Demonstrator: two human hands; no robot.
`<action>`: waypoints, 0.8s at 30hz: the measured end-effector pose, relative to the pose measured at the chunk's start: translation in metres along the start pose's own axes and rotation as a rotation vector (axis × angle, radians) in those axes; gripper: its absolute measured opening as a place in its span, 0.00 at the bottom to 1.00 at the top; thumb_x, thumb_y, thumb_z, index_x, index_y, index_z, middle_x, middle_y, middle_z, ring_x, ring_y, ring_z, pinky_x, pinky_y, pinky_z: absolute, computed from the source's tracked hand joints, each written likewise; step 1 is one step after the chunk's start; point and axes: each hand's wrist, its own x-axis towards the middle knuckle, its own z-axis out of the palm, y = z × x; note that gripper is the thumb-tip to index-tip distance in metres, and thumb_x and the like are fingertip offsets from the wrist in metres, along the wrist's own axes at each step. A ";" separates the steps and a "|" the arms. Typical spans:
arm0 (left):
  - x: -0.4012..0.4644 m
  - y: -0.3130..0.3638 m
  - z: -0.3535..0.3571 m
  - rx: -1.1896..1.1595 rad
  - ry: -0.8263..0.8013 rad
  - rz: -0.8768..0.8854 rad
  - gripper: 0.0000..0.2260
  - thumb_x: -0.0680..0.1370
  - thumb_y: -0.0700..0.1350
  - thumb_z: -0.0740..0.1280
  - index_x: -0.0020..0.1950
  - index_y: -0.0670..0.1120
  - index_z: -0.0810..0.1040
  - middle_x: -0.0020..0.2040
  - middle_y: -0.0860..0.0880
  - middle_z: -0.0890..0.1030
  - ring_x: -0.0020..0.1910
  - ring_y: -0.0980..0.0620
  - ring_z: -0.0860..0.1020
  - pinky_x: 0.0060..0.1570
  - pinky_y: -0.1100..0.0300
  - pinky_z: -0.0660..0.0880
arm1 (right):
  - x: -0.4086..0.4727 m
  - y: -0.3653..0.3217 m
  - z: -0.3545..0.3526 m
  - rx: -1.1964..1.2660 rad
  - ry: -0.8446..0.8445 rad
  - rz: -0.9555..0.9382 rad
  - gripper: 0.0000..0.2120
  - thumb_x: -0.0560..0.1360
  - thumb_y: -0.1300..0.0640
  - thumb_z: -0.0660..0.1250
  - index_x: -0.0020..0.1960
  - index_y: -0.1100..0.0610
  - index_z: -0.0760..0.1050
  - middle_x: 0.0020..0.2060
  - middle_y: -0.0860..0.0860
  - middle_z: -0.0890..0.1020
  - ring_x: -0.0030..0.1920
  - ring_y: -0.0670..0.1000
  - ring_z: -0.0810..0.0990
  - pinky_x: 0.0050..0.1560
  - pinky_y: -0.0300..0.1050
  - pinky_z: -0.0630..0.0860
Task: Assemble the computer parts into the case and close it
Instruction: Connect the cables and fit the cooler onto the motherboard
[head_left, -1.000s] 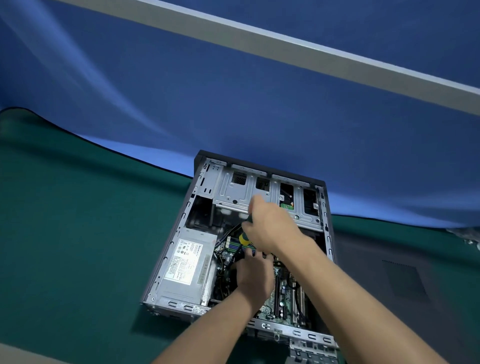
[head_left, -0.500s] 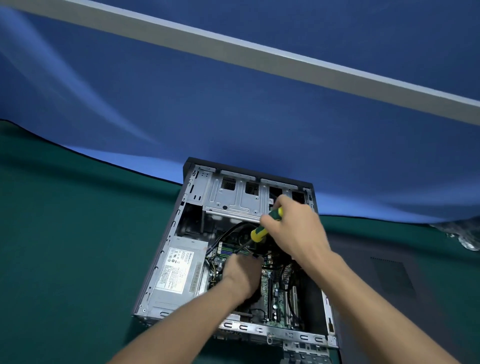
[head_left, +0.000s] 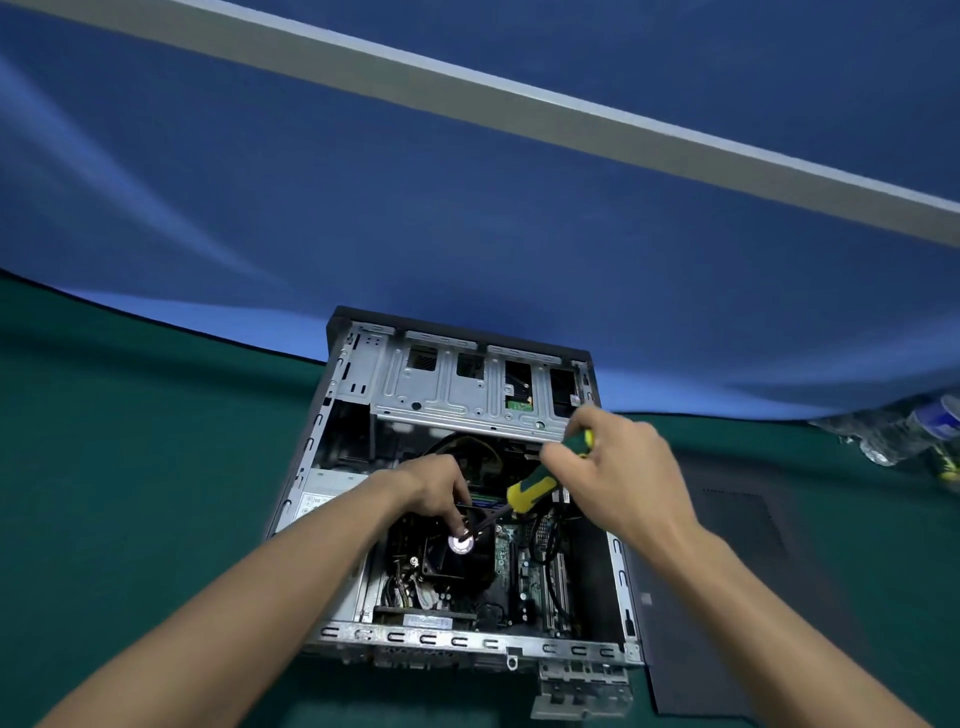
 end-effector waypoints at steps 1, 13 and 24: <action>0.001 -0.001 -0.001 -0.010 -0.020 -0.007 0.24 0.67 0.51 0.77 0.61 0.49 0.80 0.60 0.51 0.80 0.58 0.51 0.76 0.54 0.62 0.71 | -0.003 -0.001 0.006 0.019 -0.017 -0.006 0.09 0.67 0.46 0.65 0.39 0.52 0.72 0.22 0.48 0.74 0.28 0.50 0.73 0.27 0.42 0.64; 0.004 -0.002 -0.002 -0.017 -0.029 -0.021 0.17 0.69 0.46 0.75 0.57 0.50 0.82 0.55 0.49 0.82 0.47 0.52 0.76 0.42 0.64 0.67 | -0.016 -0.010 0.053 0.099 -0.117 -0.043 0.10 0.73 0.43 0.63 0.42 0.49 0.70 0.22 0.47 0.74 0.24 0.45 0.71 0.25 0.39 0.60; 0.004 -0.004 0.001 -0.065 -0.013 -0.034 0.16 0.72 0.43 0.72 0.59 0.50 0.81 0.56 0.49 0.82 0.47 0.52 0.74 0.46 0.61 0.69 | -0.016 -0.012 0.067 0.046 -0.131 -0.052 0.13 0.71 0.41 0.61 0.44 0.50 0.69 0.23 0.47 0.73 0.25 0.46 0.72 0.25 0.40 0.60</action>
